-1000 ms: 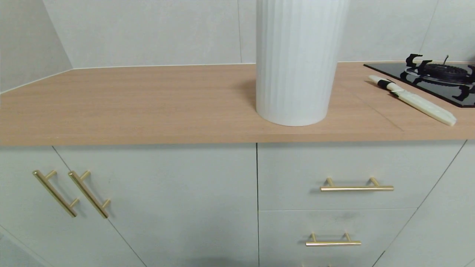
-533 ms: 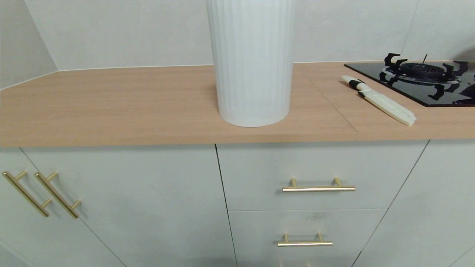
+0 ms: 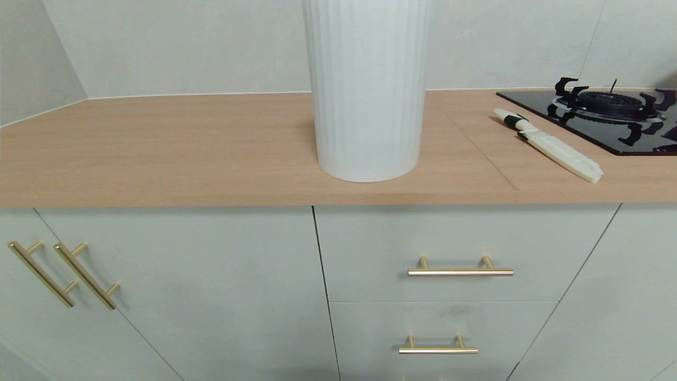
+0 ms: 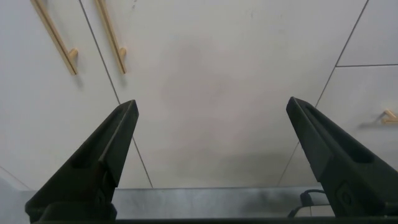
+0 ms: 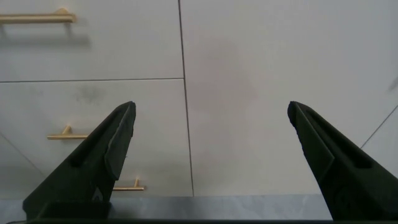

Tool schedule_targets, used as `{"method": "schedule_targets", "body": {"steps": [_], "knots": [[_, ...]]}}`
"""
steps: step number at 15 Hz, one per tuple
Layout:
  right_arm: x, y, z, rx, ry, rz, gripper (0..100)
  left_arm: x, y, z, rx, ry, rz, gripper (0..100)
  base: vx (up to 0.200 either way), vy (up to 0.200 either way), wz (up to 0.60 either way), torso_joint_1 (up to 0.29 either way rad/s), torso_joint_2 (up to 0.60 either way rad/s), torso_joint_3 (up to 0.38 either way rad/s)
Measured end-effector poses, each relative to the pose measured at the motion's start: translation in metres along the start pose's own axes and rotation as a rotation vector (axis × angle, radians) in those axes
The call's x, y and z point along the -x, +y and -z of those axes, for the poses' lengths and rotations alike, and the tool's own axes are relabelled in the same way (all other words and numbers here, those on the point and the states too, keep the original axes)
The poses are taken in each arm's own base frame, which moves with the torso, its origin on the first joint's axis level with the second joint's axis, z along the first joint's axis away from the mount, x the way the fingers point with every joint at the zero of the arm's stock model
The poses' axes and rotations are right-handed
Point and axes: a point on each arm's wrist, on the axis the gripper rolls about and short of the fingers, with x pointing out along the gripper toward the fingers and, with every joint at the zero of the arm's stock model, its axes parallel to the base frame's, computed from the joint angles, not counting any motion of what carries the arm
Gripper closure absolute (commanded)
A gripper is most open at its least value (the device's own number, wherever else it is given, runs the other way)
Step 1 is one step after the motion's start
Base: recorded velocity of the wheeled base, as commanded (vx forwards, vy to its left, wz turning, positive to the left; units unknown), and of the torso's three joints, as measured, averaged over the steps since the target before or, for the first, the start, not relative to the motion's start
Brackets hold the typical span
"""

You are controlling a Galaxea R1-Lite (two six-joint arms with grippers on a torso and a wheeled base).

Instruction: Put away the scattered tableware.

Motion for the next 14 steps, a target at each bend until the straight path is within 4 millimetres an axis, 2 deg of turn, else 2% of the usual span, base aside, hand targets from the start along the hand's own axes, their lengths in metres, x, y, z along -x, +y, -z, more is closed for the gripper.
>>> {"method": "schedule_targets", "body": {"steps": [8, 12, 14], "knots": [[0.0001, 0.0, -0.0002, 0.001, -0.001, 0.0, 0, 0.0, 0.0, 0.0, 0.0, 0.0, 0.0, 0, 0.0, 0.0, 0.0, 0.005, -0.01, -0.006], [0.0, 0.0, 0.0001, 0.001, 0.001, 0.0, 0, 0.0, 0.0, 0.0, 0.0, 0.0, 0.0, 0, 0.0, 0.0, 0.0, 0.123, -0.26, -0.239], [0.0, 0.0, 0.0, 0.001, 0.0, 0.0, 0, 0.0, 0.0, 0.0, 0.0, 0.0, 0.0, 0, 0.0, 0.0, 0.0, 0.085, -0.56, -0.276]]}}
